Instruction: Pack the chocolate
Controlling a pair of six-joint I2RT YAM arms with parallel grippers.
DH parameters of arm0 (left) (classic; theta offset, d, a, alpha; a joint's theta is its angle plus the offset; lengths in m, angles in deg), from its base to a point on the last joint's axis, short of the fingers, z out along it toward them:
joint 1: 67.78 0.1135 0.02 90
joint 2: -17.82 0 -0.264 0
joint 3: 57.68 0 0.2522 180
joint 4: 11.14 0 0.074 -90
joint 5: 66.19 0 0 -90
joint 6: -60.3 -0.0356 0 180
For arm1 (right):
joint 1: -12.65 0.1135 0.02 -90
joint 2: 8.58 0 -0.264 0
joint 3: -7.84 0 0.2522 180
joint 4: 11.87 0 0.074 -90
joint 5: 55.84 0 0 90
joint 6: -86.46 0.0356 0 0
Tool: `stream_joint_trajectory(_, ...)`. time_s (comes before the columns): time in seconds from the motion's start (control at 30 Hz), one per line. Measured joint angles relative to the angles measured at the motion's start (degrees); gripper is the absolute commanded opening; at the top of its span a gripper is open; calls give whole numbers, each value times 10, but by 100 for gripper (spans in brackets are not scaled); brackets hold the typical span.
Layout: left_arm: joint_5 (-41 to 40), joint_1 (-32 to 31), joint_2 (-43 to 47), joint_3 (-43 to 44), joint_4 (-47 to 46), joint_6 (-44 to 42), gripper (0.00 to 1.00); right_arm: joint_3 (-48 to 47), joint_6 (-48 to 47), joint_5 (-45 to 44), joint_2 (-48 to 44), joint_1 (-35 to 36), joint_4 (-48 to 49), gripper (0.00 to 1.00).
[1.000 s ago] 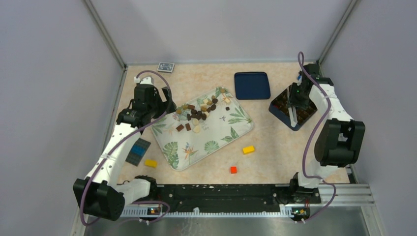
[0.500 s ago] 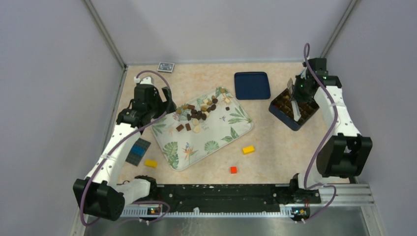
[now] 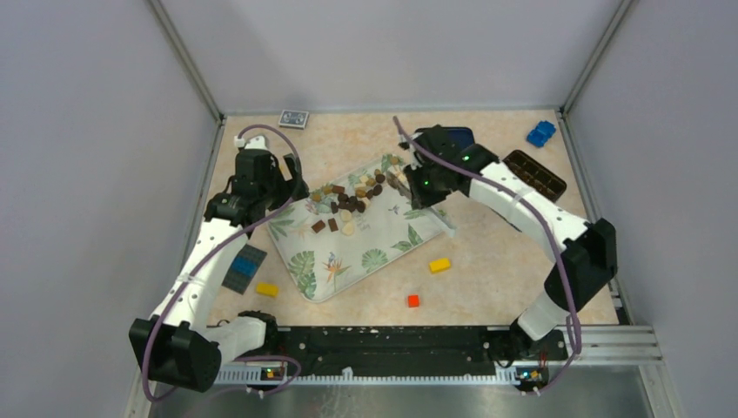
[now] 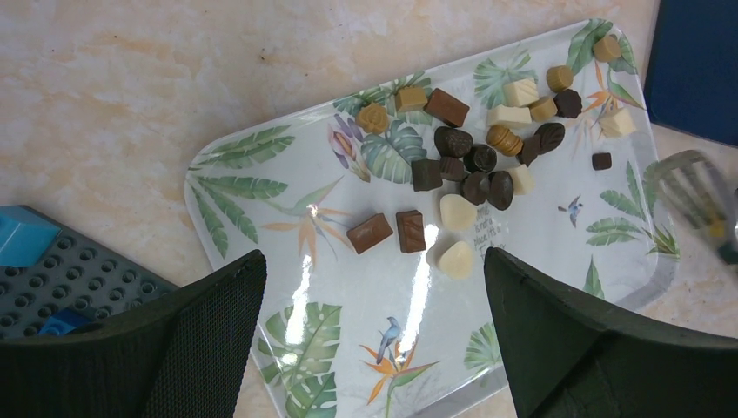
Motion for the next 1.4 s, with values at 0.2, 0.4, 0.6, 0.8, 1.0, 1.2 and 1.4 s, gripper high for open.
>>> stream_joint_trajectory(0.2, 0, 2, 0, 3, 1, 0, 99, 0, 2, -22, 78, 37, 1, 23)
stream_joint_trajectory(0.4, 0, 2, 0, 5, 2, 0, 99, -31, 2, -67, 122, 35, 1, 27)
stream_joint_trajectory(0.6, 0, 3, 0, 5, 3, 0, 99, -57, -1, -101, 135, 33, 5, 29)
stream_joint_trajectory(0.8, -9, 3, 5, 5, 12, 1, 99, -60, -5, -124, 147, 24, 12, 35)
stream_joint_trajectory(1.0, -13, 5, 8, 5, 17, 3, 99, -60, -10, -124, 163, 12, 14, 36)
stream_joint_trajectory(1.2, -13, 5, 8, 5, 18, 3, 99, -63, -20, -122, 187, 11, 23, 36)
stream_joint_trajectory(1.4, -13, 5, 8, 5, 20, 5, 99, -63, -24, -119, 198, 11, 28, 20)
